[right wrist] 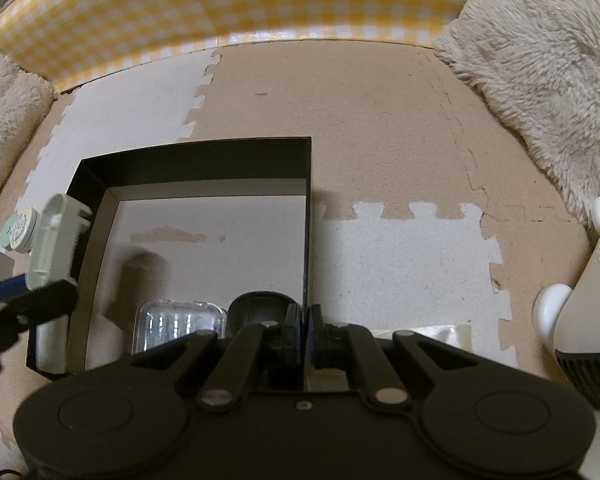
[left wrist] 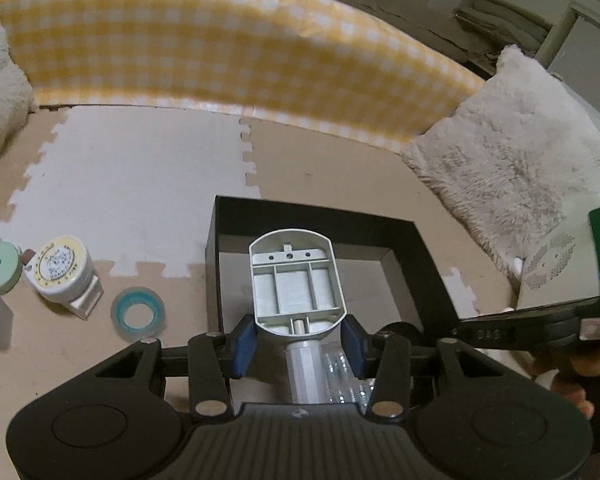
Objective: Organize rigid objects
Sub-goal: 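Carry the white holder into the black tray and release it, then move the left gripper back to the white plug adapter, then grasp the white plug adapter with the left gripper, then carry the plug adapter into the black tray and open the left gripper, then move the open left gripper down to the green round tape measure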
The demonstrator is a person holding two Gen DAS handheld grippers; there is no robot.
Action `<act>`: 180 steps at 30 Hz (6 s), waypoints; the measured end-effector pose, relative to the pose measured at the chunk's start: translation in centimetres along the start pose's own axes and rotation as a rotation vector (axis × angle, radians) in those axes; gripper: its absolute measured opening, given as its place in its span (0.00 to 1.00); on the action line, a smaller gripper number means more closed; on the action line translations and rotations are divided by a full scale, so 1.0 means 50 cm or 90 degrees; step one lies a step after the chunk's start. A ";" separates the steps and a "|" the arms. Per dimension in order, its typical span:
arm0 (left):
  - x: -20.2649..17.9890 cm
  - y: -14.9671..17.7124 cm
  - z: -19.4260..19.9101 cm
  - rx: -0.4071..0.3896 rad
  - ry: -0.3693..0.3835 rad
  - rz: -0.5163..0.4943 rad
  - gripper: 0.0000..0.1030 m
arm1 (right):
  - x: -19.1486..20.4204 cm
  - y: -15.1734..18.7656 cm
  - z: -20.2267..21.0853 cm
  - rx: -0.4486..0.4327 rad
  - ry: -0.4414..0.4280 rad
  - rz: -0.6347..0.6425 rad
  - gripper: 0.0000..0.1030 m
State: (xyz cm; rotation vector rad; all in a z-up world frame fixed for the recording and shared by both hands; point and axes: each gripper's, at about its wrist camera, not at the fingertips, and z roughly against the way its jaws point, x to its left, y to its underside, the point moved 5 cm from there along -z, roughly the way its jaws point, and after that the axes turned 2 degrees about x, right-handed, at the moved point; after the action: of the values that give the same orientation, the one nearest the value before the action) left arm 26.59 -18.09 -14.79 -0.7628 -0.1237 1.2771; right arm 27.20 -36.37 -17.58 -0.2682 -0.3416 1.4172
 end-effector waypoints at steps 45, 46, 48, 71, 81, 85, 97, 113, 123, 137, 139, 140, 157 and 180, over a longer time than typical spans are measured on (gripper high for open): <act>-0.010 -0.025 0.114 -0.056 -0.058 -0.106 1.00 | -0.002 -0.001 -0.002 0.001 0.001 0.004 0.04; -0.002 -0.033 0.119 -0.061 -0.062 -0.105 1.00 | -0.002 -0.001 -0.002 0.001 0.001 0.005 0.04; 0.020 -0.049 0.129 -0.075 -0.076 -0.095 1.00 | -0.002 -0.001 -0.002 0.001 0.001 0.005 0.04; 0.336 -0.066 0.122 -0.045 -0.287 0.086 0.72 | -0.002 0.000 -0.002 0.001 -0.003 0.000 0.04; 0.382 -0.036 0.097 -0.024 -0.296 0.127 0.41 | -0.003 0.001 -0.001 0.001 -0.002 0.002 0.04; 0.381 -0.034 0.091 -0.017 -0.286 0.118 0.26 | -0.002 0.001 -0.001 0.001 -0.001 0.002 0.04; 0.307 -0.073 0.139 -0.082 -0.199 0.124 0.25 | -0.003 0.001 -0.001 0.001 -0.002 0.002 0.04; 0.057 -0.041 0.126 -0.049 0.026 0.063 0.25 | -0.003 0.002 -0.002 0.001 0.000 0.003 0.04; -0.003 0.015 0.053 0.013 0.023 0.018 0.25 | -0.003 0.002 -0.003 0.002 0.002 0.006 0.04; -0.004 0.040 -0.006 0.051 -0.035 -0.006 0.29 | -0.002 0.002 -0.005 0.005 0.006 0.010 0.04; -0.004 0.042 -0.006 0.057 -0.026 -0.003 0.34 | -0.002 0.002 -0.004 0.004 0.005 0.010 0.04; -0.007 0.043 -0.006 0.059 -0.021 -0.002 0.39 | -0.001 0.002 -0.004 0.005 0.005 0.010 0.04; -0.044 0.053 0.023 0.058 -0.006 -0.042 0.87 | -0.001 0.002 -0.004 0.005 0.005 0.010 0.04; 0.038 -0.065 0.115 -0.109 -0.113 -0.070 1.00 | -0.002 0.002 -0.004 0.005 0.005 0.010 0.04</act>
State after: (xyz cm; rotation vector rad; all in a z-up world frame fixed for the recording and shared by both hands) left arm 27.04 -14.13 -9.20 -0.7769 -0.4175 1.2388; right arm 27.18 -36.43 -17.82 -0.2711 -0.3284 1.4324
